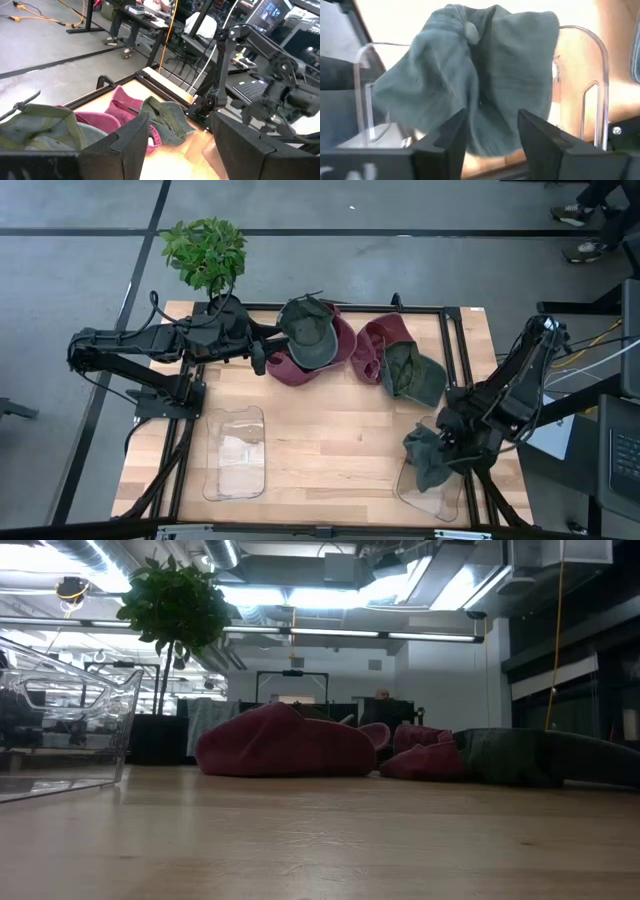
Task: Pick & Place hat
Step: Put the bottom left gray cap into the right transparent bin, then put the left gray cap into the right transparent bin
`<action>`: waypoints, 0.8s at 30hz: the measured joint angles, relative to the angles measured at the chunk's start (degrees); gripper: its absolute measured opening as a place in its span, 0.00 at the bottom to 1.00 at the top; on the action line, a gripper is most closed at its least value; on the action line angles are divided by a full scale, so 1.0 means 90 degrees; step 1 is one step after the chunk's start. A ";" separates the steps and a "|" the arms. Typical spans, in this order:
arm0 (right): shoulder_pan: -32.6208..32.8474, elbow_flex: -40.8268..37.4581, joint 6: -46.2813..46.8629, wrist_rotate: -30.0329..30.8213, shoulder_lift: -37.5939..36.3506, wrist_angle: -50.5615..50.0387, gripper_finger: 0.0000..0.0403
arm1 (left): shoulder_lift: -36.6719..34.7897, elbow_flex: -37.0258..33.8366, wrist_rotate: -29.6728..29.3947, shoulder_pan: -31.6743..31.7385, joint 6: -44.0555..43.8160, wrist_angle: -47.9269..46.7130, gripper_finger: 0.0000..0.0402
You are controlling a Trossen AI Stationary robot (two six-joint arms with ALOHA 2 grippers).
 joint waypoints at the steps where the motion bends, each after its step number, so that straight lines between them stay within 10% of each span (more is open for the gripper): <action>1: -0.0001 0.0000 0.0005 -0.0042 -0.0125 -0.0028 0.46 | 0.0000 0.0000 0.0000 0.0000 0.0000 0.0000 0.52; 16: -0.0486 0.0083 -0.0046 -0.0267 -0.1434 -0.0151 0.55 | 0.0000 0.0000 0.0001 -0.0001 -0.0002 0.0000 0.52; 24: -0.0844 0.0952 -0.1085 0.2206 -0.1716 0.0116 0.53 | 0.0000 0.0000 0.0000 -0.0001 -0.0001 0.0000 0.52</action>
